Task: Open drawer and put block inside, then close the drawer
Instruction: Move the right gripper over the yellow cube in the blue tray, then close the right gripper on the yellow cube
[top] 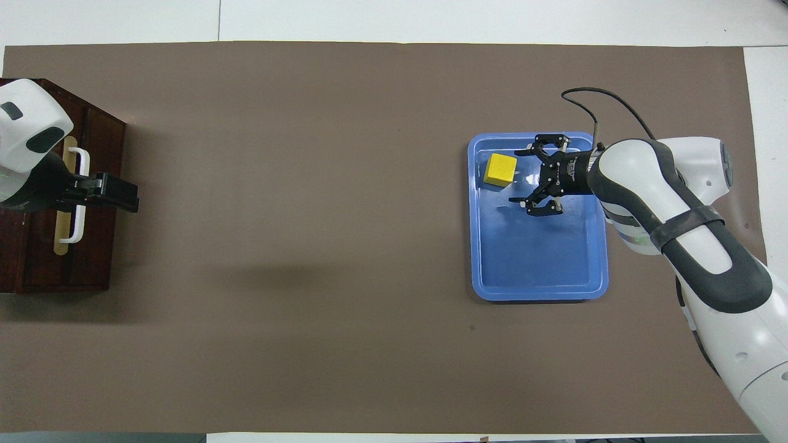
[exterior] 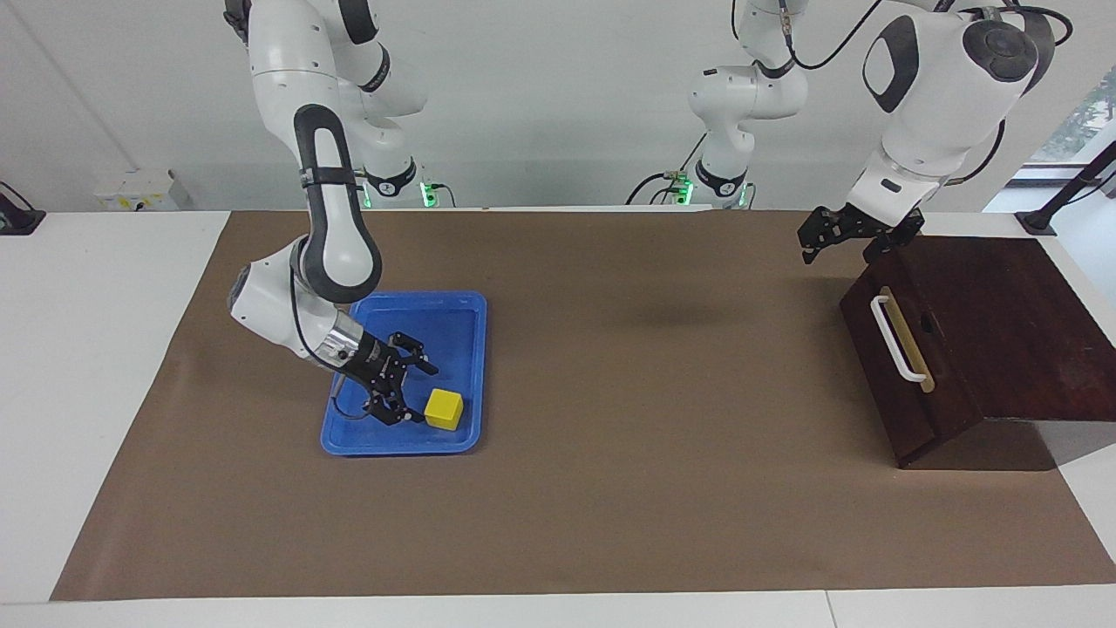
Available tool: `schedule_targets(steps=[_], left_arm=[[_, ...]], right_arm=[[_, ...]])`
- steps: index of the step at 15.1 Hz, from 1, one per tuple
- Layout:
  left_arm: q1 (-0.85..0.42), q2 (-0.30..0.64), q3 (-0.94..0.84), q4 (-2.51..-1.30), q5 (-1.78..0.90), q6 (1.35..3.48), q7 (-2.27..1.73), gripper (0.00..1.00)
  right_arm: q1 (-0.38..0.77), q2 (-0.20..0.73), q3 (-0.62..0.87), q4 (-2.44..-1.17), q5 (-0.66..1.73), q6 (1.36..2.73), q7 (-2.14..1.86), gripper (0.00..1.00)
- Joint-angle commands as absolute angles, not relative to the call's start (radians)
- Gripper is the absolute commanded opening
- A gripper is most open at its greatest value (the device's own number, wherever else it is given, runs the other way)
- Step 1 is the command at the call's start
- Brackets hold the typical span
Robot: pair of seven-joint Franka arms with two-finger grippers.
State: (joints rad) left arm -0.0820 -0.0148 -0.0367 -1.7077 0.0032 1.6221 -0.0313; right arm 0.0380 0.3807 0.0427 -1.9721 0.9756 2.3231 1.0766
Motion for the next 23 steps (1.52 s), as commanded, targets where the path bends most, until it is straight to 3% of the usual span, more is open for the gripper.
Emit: schedule_targets(steps=[1,13,14,15,17,23], left_arm=[[-0.071,-0.037,-0.041,-1.724,-0.012,1.618,-0.035,1.0],[-0.071,-0.037,-0.041,-1.724,-0.012,1.618,-0.035,1.0],[-0.071,-0.037,-0.041,-1.724,-0.012,1.618,-0.035,1.0],[-0.071,-0.037,-0.041,-1.724,-0.012,1.618,-0.035,1.0],[-0.071,-0.037,-0.041,-1.724,-0.012,1.618,-0.035,1.0],[-0.071,-0.037,-0.041,-1.723,-0.012,1.618,-0.035,1.0]], right_arm=[[0.055,0.382,0.044,-1.979,1.02,2.353,1.04,1.0],[0.054,0.38,0.041,-1.988,1.02,2.353,1.006,1.0],[0.054,0.38,0.041,-1.988,1.022,2.353,1.008,0.89],[0.054,0.38,0.041,-1.988,1.022,2.353,1.008,0.63],[0.054,0.382,0.041,-1.988,1.022,2.37,1.015,0.0],[0.058,0.376,0.041,-1.945,1.008,2.338,1.074,0.0]])
